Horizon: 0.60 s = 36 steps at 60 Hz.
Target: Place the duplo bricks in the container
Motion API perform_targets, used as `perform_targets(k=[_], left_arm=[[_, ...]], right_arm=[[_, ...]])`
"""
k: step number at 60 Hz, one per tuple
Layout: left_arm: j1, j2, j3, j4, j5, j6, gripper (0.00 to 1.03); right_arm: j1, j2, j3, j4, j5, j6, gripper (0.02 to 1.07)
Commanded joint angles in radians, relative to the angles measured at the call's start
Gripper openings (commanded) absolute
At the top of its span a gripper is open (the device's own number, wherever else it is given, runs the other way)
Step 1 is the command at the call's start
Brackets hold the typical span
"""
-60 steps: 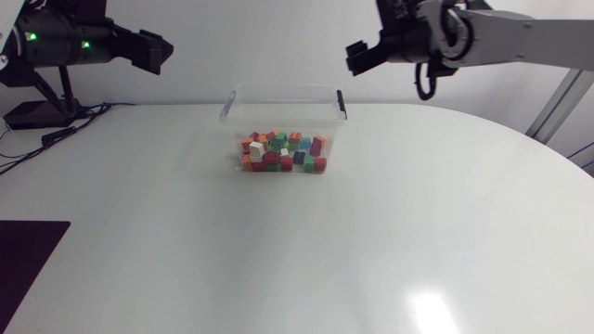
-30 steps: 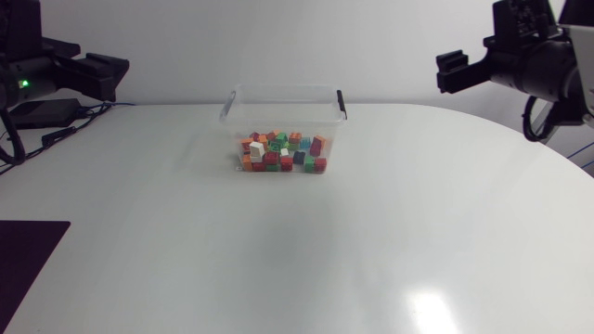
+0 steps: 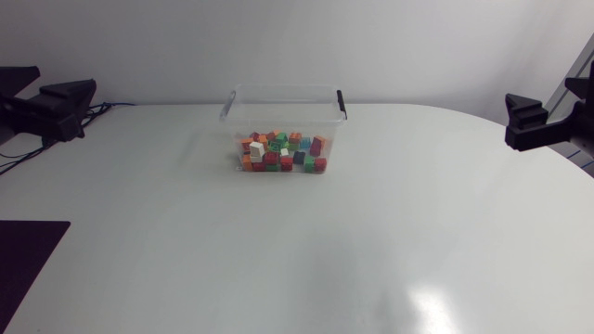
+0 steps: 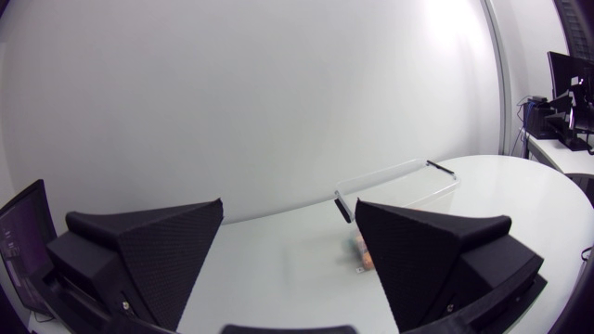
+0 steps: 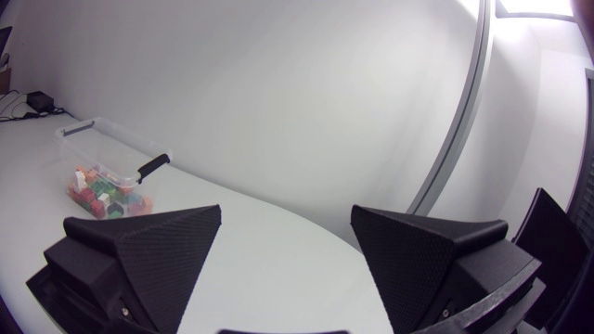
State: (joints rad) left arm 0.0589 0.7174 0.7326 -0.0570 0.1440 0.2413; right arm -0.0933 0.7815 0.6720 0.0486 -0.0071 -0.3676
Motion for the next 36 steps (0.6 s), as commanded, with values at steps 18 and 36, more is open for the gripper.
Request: perform_targets(k=[18,36], left_arm=[[-0.005,-0.260,-0.223,0.005,-0.011,-0.091,0.99],[-0.021,-0.403,-0.377,0.019,-0.049,-0.136,0.99]], right_arm=[[-0.006,-0.317,-0.189,-0.115,-0.013,-0.021,1.03],[0.019,-0.471,-0.335,-0.105,-0.008,0.090,1.03]])
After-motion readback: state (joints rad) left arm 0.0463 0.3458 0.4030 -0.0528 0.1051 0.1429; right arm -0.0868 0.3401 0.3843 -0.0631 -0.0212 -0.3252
